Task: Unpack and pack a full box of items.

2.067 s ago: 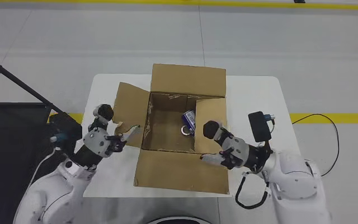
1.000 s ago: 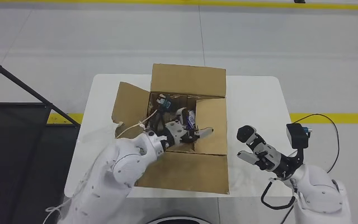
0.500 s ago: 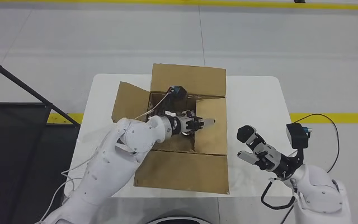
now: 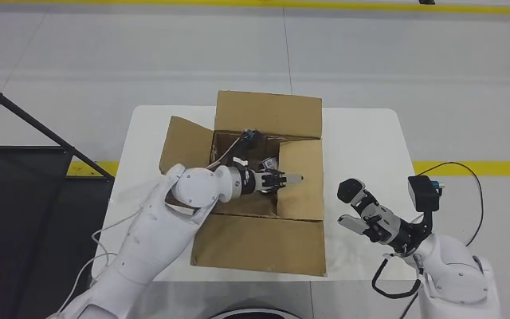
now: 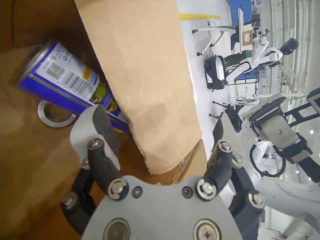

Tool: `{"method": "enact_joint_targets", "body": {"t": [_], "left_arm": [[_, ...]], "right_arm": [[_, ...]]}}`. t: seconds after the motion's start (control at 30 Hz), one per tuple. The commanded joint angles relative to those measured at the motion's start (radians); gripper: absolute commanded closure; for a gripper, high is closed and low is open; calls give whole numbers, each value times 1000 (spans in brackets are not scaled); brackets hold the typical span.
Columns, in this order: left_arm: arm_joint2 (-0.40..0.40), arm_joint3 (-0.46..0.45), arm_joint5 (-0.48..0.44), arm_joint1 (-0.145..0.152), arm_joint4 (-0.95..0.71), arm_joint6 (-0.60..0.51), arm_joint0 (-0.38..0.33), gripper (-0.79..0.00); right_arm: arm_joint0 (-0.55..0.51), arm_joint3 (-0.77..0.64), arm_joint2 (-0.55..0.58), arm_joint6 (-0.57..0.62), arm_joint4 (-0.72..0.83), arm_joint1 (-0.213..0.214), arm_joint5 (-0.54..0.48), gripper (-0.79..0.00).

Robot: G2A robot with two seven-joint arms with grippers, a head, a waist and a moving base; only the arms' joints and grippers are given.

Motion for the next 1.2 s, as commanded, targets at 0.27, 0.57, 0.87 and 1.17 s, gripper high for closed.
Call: {"method": "enact_joint_targets", "body": {"t": [0.27,0.57,0.87,1.17], "left_arm": [[36,72,-47,-13,-84,43,-5,-785],[49,99,-85,-22,-146,89,3,-785],[22,56,-98,-15,-174,83,20,-785],[-10,-60,-87,-9,-182,87,20,-785]], "right_arm": [[0,0,0,0,0,0,0,-785],[0,0,0,0,0,0,0,-785],[-17,-23,4,-56,-11,6,5,-785],[-50,-44,46,-106,9,21,-15,-785]]}}
